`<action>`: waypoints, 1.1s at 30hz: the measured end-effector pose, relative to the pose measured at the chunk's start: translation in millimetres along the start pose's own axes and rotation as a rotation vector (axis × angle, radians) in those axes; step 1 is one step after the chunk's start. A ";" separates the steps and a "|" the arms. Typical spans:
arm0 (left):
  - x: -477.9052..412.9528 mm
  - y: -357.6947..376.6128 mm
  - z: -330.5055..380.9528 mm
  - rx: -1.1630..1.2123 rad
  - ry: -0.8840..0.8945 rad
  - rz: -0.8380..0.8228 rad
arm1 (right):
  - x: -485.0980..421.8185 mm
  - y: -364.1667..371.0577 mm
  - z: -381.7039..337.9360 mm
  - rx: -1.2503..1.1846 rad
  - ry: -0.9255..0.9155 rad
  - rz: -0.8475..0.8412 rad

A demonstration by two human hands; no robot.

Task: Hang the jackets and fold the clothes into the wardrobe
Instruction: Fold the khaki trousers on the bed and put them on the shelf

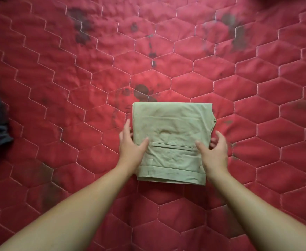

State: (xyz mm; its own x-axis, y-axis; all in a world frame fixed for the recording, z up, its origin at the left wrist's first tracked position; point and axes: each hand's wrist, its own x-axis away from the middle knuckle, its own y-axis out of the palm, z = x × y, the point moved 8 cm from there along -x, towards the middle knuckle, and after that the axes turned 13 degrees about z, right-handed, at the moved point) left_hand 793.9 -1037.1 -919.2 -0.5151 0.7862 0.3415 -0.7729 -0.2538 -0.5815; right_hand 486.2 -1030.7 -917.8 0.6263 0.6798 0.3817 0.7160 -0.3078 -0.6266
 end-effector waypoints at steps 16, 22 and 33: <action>52.5 -57.6 40.5 0.432 -0.501 -0.313 | 86.5 -35.7 -65.3 -0.476 0.513 -0.561; 83.5 -150.8 115.9 0.489 -0.420 -0.269 | 149.7 -94.2 -152.8 -0.522 0.458 -0.587; 184.5 -329.1 203.7 0.594 -0.416 -0.100 | 280.9 -185.3 -281.6 -0.488 0.327 -0.800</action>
State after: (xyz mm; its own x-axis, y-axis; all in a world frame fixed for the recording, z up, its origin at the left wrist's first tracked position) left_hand 877.7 -923.4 -514.4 -0.4387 0.5727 0.6925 -0.8333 -0.5478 -0.0748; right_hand 616.3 -970.2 -503.1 -0.0954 0.6121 0.7850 0.9675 -0.1286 0.2179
